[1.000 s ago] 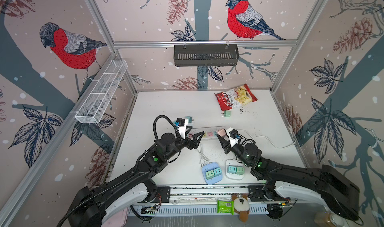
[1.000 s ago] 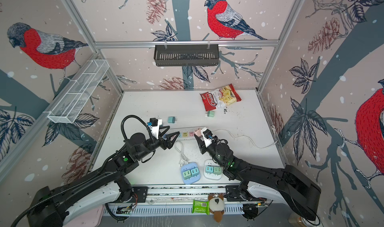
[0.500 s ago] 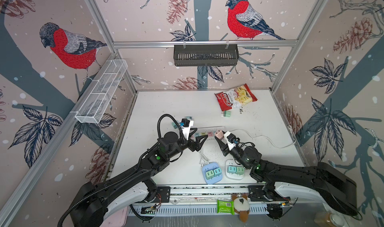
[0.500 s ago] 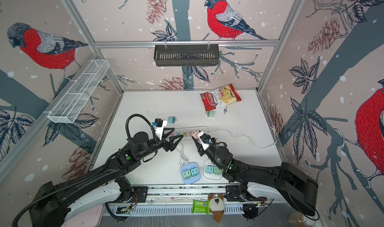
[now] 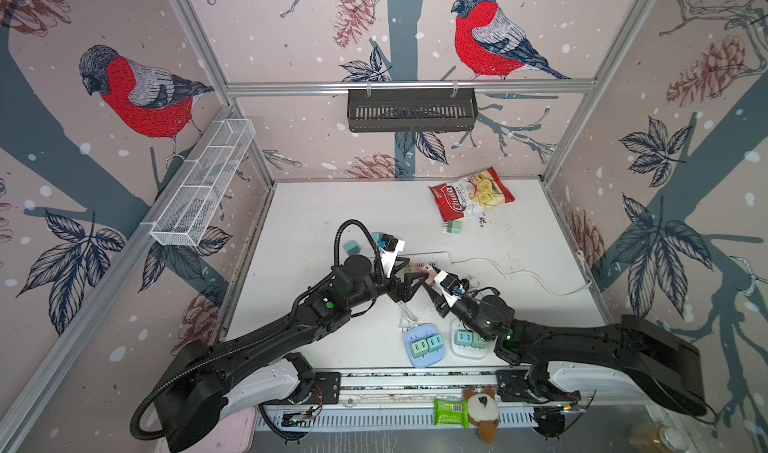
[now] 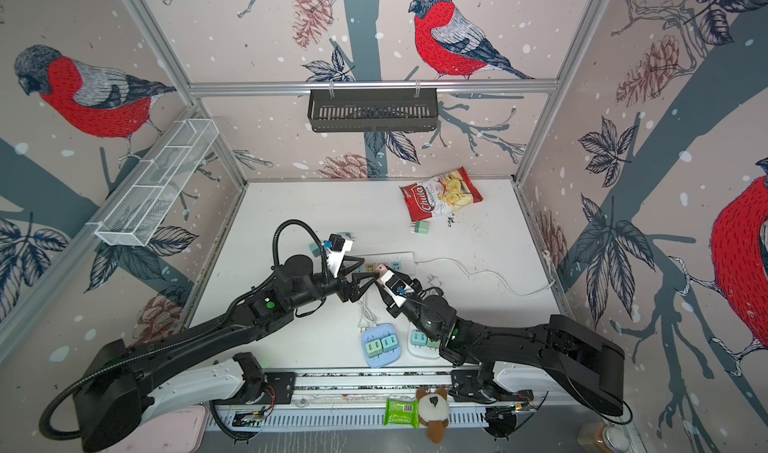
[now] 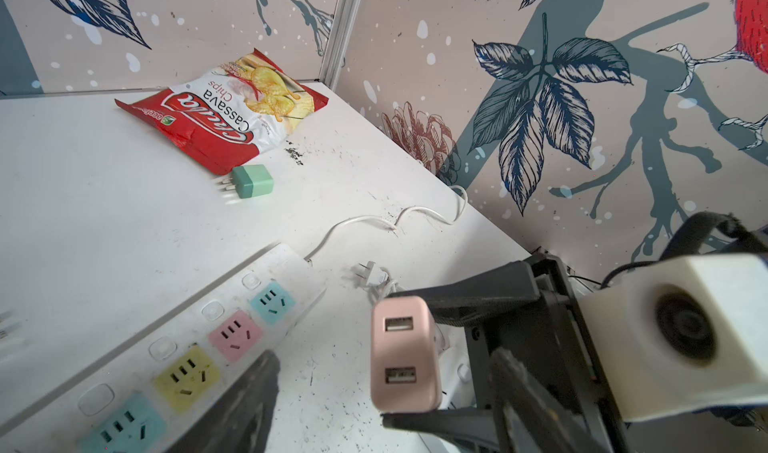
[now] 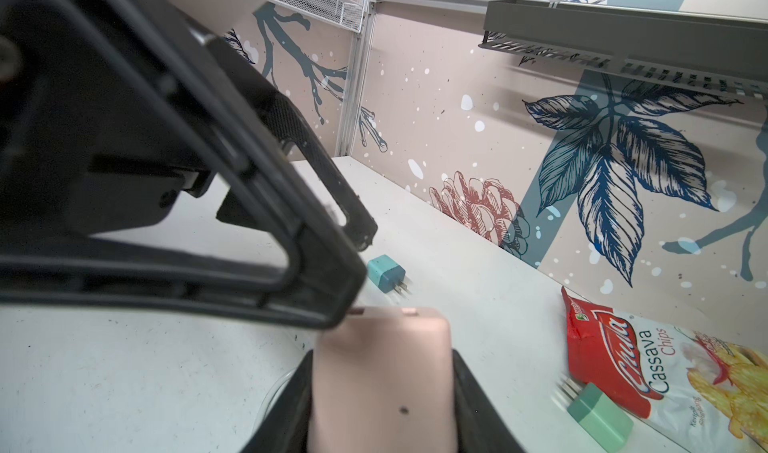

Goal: Insert the plug
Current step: 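Bring the pink charger to the left gripper and close the left gripper on it, then open the right gripper and pull it back while the left gripper holds the pink charger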

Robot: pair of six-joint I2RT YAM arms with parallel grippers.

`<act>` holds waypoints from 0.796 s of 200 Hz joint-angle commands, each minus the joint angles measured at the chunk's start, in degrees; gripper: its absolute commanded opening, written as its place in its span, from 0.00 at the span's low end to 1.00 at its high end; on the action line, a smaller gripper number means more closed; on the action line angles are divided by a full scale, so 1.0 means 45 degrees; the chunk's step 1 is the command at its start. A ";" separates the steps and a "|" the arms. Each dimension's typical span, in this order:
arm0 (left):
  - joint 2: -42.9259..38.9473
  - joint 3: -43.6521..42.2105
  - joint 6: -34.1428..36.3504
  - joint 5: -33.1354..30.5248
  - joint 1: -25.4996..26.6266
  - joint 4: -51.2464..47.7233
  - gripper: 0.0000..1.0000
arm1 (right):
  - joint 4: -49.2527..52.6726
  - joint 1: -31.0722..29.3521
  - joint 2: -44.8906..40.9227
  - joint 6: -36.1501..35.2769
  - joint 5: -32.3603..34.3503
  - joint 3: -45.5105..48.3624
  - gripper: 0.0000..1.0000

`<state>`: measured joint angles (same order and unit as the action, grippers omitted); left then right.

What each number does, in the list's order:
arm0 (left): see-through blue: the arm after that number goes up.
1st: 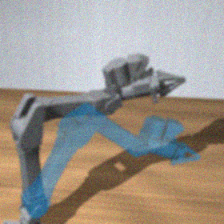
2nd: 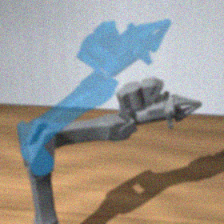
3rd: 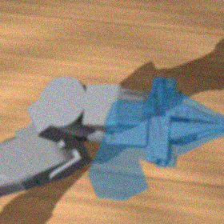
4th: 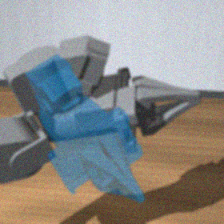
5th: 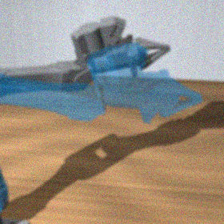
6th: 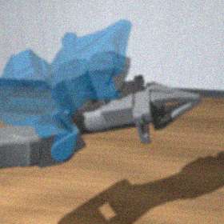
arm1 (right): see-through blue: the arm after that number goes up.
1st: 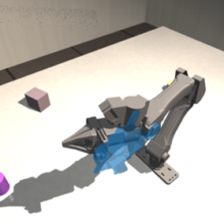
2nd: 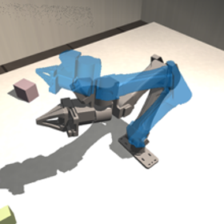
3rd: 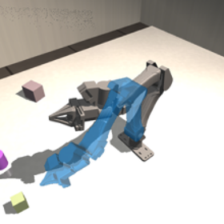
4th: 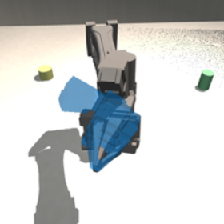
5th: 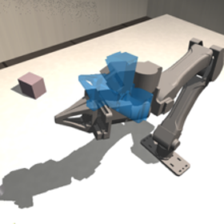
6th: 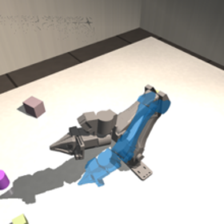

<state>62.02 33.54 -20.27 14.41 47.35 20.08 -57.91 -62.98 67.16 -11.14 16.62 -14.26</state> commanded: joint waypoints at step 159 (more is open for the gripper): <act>0.2009 0.1258 0.0545 0.1937 0.0278 -0.0346 0.04 | -0.0892 -0.0468 0.0222 -0.0417 0.0591 -0.0307 0.01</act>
<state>70.61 38.85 -20.08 20.10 48.40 18.72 -58.72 -64.82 68.77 -13.47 20.01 -15.22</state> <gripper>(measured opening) 0.229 0.439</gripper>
